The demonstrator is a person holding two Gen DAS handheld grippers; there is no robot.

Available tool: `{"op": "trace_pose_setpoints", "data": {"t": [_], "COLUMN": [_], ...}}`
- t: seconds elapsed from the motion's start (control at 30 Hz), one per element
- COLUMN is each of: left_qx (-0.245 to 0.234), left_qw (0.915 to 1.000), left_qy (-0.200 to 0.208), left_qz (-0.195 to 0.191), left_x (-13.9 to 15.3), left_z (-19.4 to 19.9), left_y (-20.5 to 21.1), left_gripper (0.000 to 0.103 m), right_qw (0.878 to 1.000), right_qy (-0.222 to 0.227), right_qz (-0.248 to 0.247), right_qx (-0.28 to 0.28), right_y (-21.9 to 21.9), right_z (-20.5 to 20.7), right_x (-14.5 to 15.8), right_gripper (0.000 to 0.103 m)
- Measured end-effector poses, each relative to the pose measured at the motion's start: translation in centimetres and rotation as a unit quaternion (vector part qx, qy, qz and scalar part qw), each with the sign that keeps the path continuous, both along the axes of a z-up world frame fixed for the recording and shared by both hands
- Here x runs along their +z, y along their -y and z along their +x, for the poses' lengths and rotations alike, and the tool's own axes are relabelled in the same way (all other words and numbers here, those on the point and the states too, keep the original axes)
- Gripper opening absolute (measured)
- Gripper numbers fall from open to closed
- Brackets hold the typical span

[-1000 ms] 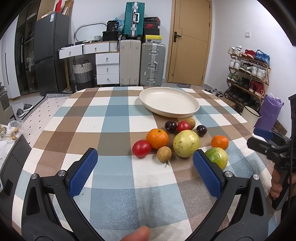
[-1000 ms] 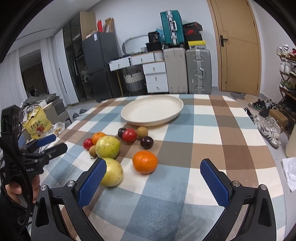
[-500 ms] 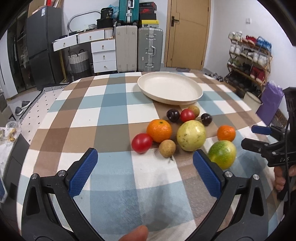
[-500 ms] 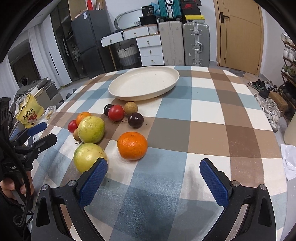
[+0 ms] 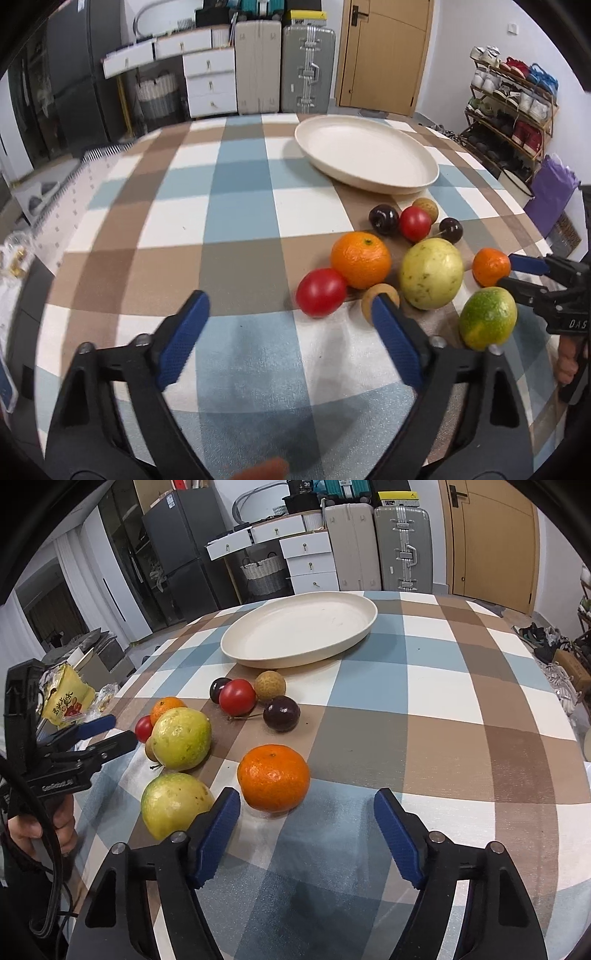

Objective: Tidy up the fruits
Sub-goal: 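Grasp the red tomato with the left tool while the right tool grasps the orange, then carry the tomato and orange over the plate and release both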

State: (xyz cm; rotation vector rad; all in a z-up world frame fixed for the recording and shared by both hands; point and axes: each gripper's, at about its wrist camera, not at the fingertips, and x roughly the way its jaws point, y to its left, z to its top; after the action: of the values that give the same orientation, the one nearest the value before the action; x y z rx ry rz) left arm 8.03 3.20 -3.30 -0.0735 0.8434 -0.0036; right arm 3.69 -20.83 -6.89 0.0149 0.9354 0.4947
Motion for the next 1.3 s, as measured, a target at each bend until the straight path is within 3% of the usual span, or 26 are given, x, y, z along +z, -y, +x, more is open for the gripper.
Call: {"op": "trace_pose_setpoints", "data": {"t": [0.23,0.4,0.43,0.57,0.93,1.3], "left_qx": [-0.013,-0.035,-0.04,-0.044,-0.036,-0.039], "left_qw": [0.9999,0.9986,0.9983,0.9985,0.9981,0.9947], "left_qy": [-0.008,-0.017,-0.017,-0.012,0.029,0.087], "left_qz": [-0.003,-0.036,-0.039,-0.031,-0.041,-0.039], "left_x": [-0.8,-1.2,-1.3,-1.2,0.8,5.7], "left_z": [1.2,1.7,1.7,1.6,-0.2,-2.4], "left_y": [-0.1,0.0,0.1,0.7,0.3,0.6], "left_gripper": [0.06,0.029,0.028,0.028,0.027,0.027], "right_qw": [1.0,1.0,1.0,0.999,0.999,0.993], "right_qy": [0.003,0.008,0.008,0.009,0.036,0.103], "right_qz": [0.004,0.002,0.002,0.006,0.017,0.054], "right_qx": [0.01,0.019,0.021,0.032,0.023,0.022], "right_y": [-0.7,-1.4,-1.5,-1.8,-1.1,0.1], "right_z": [0.1,0.2,0.2,0.2,-0.5,-2.6], "right_x": [0.1,0.2,0.2,0.2,1.4,5.8], "right_gripper": [0.062,0.053,0.051,0.041,0.04,0.04]}}
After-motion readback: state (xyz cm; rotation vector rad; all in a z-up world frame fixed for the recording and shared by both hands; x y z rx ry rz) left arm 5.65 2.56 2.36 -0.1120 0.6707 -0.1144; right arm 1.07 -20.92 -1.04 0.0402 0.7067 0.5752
